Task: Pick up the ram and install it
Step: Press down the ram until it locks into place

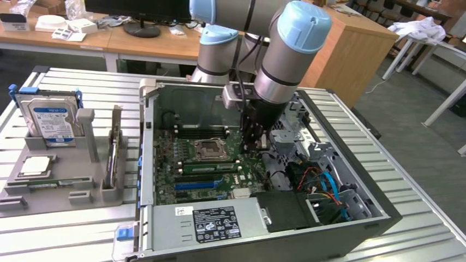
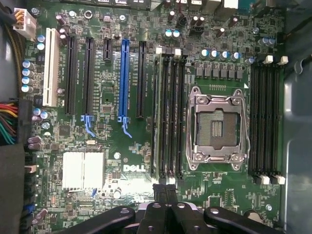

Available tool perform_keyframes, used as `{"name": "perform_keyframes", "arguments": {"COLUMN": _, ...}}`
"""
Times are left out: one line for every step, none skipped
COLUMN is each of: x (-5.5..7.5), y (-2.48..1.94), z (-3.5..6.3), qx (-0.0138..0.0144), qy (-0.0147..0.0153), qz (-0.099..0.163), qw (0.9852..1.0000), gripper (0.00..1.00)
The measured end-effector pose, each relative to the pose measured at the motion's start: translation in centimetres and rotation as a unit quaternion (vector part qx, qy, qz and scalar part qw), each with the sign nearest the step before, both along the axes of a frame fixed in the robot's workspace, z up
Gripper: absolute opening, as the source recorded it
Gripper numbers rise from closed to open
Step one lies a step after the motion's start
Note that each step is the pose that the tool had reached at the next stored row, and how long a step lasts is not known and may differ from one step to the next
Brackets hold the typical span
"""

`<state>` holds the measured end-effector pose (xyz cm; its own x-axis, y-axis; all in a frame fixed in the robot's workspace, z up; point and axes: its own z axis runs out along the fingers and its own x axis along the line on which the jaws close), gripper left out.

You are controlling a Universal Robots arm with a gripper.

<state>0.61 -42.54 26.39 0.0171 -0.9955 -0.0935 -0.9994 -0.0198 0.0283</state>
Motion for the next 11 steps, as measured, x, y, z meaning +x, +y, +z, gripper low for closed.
{"name": "perform_keyframes", "arguments": {"x": 0.00, "y": 0.00, "z": -0.07, "qx": 0.0000, "qy": 0.0000, "qz": 0.000, "qw": 1.0000, "gripper": 0.11}}
{"name": "perform_keyframes", "arguments": {"x": 0.00, "y": 0.00, "z": -0.15, "qx": 0.0000, "qy": 0.0000, "qz": 0.000, "qw": 1.0000, "gripper": 0.11}}
{"name": "perform_keyframes", "arguments": {"x": 0.00, "y": 0.00, "z": -0.22, "qx": 0.0000, "qy": 0.0000, "qz": 0.000, "qw": 1.0000, "gripper": 0.11}}
{"name": "perform_keyframes", "arguments": {"x": 0.00, "y": 0.00, "z": -0.29, "qx": 0.0000, "qy": 0.0000, "qz": 0.000, "qw": 1.0000, "gripper": 0.11}}
{"name": "perform_keyframes", "arguments": {"x": 0.00, "y": 0.00, "z": -0.36, "qx": 0.0000, "qy": 0.0000, "qz": 0.000, "qw": 1.0000, "gripper": 0.11}}
{"name": "perform_keyframes", "arguments": {"x": 0.00, "y": 0.00, "z": -0.43, "qx": 0.0000, "qy": 0.0000, "qz": 0.000, "qw": 1.0000, "gripper": 0.11}}
{"name": "perform_keyframes", "arguments": {"x": 0.00, "y": 0.00, "z": -0.48, "qx": 0.0000, "qy": 0.0000, "qz": 0.000, "qw": 1.0000, "gripper": 0.11}}
{"name": "perform_keyframes", "arguments": {"x": 0.00, "y": 0.00, "z": -0.54, "qx": 0.0000, "qy": 0.0000, "qz": 0.000, "qw": 1.0000, "gripper": 0.11}}
{"name": "perform_keyframes", "arguments": {"x": 0.00, "y": 0.00, "z": -0.60, "qx": 0.0000, "qy": 0.0000, "qz": 0.000, "qw": 1.0000, "gripper": 0.11}}
{"name": "perform_keyframes", "arguments": {"x": 0.00, "y": 0.00, "z": -0.66, "qx": -0.0001, "qy": 0.0000, "qz": 0.000, "qw": 1.0000, "gripper": 0.11}}
{"name": "perform_keyframes", "arguments": {"x": 0.00, "y": 0.00, "z": -0.73, "qx": -0.0001, "qy": 0.0000, "qz": 0.000, "qw": 1.0000, "gripper": 0.11}}
